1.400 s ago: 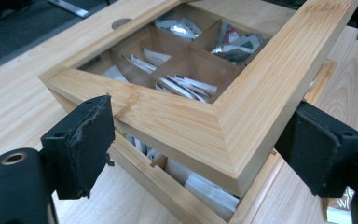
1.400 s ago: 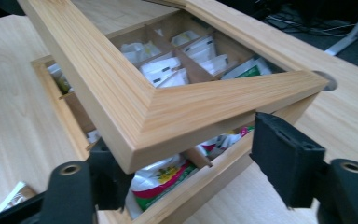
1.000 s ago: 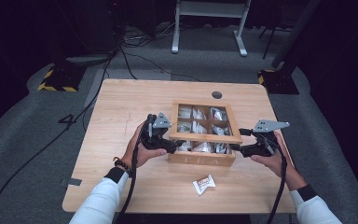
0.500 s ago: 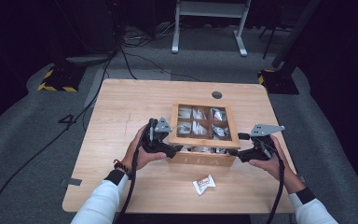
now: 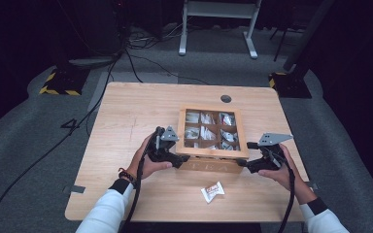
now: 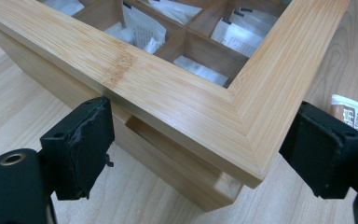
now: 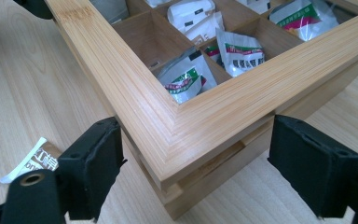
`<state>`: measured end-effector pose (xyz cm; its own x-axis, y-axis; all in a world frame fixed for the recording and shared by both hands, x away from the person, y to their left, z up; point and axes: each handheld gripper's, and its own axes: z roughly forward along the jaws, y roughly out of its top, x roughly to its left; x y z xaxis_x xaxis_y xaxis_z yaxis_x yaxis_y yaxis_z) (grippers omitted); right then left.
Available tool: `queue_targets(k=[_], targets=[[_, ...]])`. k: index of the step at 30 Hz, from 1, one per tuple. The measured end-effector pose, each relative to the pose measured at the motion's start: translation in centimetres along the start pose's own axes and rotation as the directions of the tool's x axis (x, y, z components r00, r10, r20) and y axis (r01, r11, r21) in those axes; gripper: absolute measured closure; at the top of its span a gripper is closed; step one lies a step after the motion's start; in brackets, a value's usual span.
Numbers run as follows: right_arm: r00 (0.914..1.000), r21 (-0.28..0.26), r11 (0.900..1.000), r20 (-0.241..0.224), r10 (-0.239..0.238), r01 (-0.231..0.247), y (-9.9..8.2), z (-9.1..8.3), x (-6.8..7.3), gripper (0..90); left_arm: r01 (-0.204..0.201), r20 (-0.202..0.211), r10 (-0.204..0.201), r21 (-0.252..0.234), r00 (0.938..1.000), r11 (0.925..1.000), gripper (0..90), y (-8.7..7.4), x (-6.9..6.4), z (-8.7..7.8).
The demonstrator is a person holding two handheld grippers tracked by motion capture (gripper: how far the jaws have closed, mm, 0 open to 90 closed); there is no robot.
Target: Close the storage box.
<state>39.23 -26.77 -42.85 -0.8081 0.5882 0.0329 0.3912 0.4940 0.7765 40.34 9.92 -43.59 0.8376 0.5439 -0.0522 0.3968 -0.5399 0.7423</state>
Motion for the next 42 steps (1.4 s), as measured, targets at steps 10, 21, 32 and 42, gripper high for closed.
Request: queue_targets(k=[10, 21, 32, 42], targets=[[1.0, 0.022, 0.9997, 0.005, -0.007, 0.007, -0.6, 0.5, 0.2, 20.0, -0.006, 0.007, 0.006, 0.013, 1.0, 0.9999, 14.2, -0.5, -0.1, 0.3], [1.0, 0.013, 0.9999, -0.006, 0.007, -0.007, -1.2, 0.4, 0.3, 22.8, -0.005, 0.004, 0.005, 0.019, 1.0, 0.9998, 15.5, -1.0, -0.4, 0.2], [1.0, -0.027, 0.9996, 0.002, 0.004, -0.004, -1.3, -0.5, 0.5, 30.9, -0.014, 0.001, 0.014, -0.036, 0.9999, 0.9992, 17.8, -1.0, -0.8, -0.9], [0.9991, -0.018, 0.9995, 0.032, -0.026, 0.027, -1.3, -0.8, 1.1, 36.9, -0.043, -0.002, 0.043, -0.026, 0.9991, 0.9987, 18.4, -1.2, -1.4, -1.1]])
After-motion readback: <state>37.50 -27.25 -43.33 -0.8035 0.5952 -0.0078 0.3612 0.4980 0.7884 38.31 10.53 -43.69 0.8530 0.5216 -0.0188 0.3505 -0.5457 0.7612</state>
